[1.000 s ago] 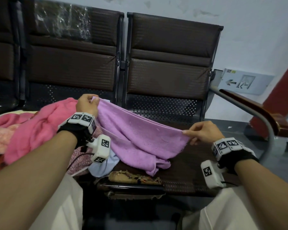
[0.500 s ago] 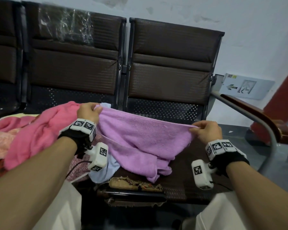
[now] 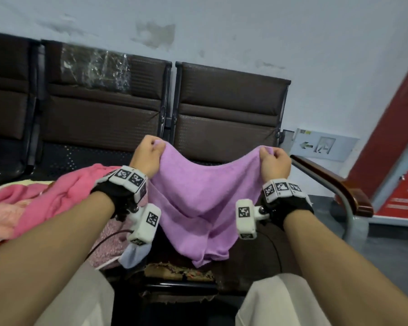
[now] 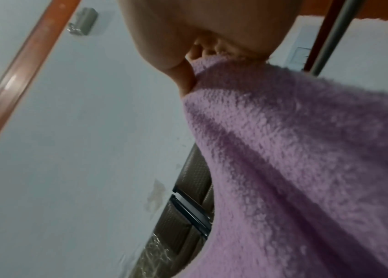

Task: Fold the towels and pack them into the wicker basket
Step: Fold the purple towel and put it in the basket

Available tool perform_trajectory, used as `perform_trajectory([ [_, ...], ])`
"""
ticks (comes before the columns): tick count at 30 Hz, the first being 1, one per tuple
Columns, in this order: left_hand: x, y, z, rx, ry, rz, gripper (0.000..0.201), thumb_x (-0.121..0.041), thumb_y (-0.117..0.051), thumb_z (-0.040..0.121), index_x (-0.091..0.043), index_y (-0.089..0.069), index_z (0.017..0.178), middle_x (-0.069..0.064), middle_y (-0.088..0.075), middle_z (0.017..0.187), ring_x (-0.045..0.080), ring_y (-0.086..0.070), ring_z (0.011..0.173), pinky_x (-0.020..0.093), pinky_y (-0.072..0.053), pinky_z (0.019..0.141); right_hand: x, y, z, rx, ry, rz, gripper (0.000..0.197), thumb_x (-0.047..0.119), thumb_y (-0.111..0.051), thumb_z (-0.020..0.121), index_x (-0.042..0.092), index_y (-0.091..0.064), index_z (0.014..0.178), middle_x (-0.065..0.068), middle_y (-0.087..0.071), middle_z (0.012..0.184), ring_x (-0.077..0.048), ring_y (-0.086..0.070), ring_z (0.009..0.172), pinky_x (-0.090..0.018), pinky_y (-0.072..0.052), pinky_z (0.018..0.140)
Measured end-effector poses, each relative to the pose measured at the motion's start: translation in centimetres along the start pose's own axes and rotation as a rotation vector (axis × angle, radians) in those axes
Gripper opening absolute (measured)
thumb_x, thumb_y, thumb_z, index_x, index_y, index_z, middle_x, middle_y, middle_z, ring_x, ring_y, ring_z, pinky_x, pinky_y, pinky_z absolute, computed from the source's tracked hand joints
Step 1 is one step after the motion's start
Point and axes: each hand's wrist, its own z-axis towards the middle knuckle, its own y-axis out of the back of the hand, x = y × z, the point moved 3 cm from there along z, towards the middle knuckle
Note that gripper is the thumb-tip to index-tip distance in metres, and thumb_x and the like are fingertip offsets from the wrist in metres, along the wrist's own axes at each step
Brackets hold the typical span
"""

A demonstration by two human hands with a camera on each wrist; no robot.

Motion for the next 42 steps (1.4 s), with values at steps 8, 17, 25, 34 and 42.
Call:
perform_trajectory([
  [8,-6.0,5.8,3.6,-0.311,-0.09,-0.134,0.023,-0.017,-0.048,0.096,0.0,-0.057,0.109,0.019,-0.062,0.11,0.028,-0.057,0.101,0.024,-0.035,0.077,6.8,3.4,4.0,-0.197,0.13,0.038,0.024,0.02,-0.06,0.09,0.018,-0.048,0.069,-0.004,-0.054,0.08,-0.016,-0.048,0.076,-0.016,-0.032,0.063],
  [17,-0.1,2.1,3.7,-0.156,0.083,-0.085,0.025,-0.017,-0.042,0.096,-0.002,-0.055,0.11,0.019,-0.06,0.113,0.027,-0.055,0.102,0.029,-0.038,0.083,1.4,1.2,4.9,-0.084,-0.078,-0.043,0.021,0.023,-0.059,0.089,0.004,-0.067,0.093,-0.015,-0.066,0.1,-0.027,-0.056,0.089,-0.025,-0.036,0.075],
  [25,4.9,-2.2,3.7,-0.061,0.235,-0.041,0.024,-0.014,-0.034,0.096,-0.007,-0.044,0.076,0.036,-0.057,0.101,0.041,-0.055,0.096,0.041,-0.04,0.078,-6.7,-1.6,3.9,0.001,-0.305,-0.077,0.019,0.014,-0.058,0.083,0.001,-0.071,0.086,-0.02,-0.067,0.092,-0.034,-0.058,0.084,-0.033,-0.045,0.076],
  [34,7.7,-7.0,0.1,0.053,0.389,-0.401,0.011,-0.019,-0.058,0.09,-0.014,-0.067,0.093,0.01,-0.064,0.09,0.018,-0.054,0.084,0.033,-0.047,0.08,-9.8,-6.6,-0.3,0.344,-0.408,0.233,0.014,0.002,-0.062,0.078,0.009,-0.072,0.071,0.0,-0.062,0.051,-0.014,-0.055,0.046,-0.02,-0.043,0.043],
  [42,7.9,-7.1,-0.9,0.188,0.349,-0.376,0.009,-0.013,-0.058,0.091,-0.015,-0.066,0.095,0.01,-0.061,0.085,0.02,-0.054,0.07,0.023,-0.045,0.053,-7.0,-7.5,-3.9,1.127,-0.069,-0.013,0.017,-0.01,-0.055,0.088,0.003,-0.067,0.091,-0.019,-0.067,0.083,-0.024,-0.065,0.075,-0.025,-0.056,0.072],
])
